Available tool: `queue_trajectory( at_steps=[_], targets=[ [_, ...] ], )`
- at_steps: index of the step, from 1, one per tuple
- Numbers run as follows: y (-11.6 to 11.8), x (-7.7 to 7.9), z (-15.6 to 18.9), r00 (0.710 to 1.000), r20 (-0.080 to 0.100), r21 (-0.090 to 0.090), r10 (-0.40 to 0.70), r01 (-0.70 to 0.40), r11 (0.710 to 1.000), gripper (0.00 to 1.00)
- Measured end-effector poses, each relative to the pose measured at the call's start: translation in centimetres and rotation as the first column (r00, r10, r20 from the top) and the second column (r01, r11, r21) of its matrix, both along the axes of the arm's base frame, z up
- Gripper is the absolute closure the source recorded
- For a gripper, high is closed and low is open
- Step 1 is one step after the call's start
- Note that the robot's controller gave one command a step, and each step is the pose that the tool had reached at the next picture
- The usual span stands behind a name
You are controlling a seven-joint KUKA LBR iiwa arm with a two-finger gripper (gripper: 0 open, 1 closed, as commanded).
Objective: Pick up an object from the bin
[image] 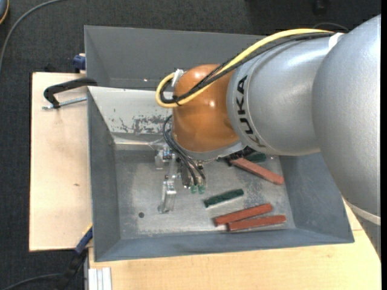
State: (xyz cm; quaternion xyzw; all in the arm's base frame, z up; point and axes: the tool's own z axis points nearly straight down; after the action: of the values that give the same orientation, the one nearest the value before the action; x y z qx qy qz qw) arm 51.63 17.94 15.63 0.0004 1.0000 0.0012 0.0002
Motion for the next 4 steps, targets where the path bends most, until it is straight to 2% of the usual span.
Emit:
queue_trajectory(
  at_steps=[1,2,3,4],
  targets=[
    [-5.0,2.2,3.5,0.995,0.008,0.0,-0.102,0.102,0.995,0.0],
    [-15.1,2.7,0.4,1.0,-0.002,-0.005,-0.014,0.014,1.0,0.0],
    [-18.3,-0.9,-8.7,0.966,-0.004,-0.001,0.258,-0.258,0.966,0.0],
    [-18.3,-0.7,-8.3,0.966,0.004,-0.003,0.257,-0.257,0.966,1.0]
  ],
)
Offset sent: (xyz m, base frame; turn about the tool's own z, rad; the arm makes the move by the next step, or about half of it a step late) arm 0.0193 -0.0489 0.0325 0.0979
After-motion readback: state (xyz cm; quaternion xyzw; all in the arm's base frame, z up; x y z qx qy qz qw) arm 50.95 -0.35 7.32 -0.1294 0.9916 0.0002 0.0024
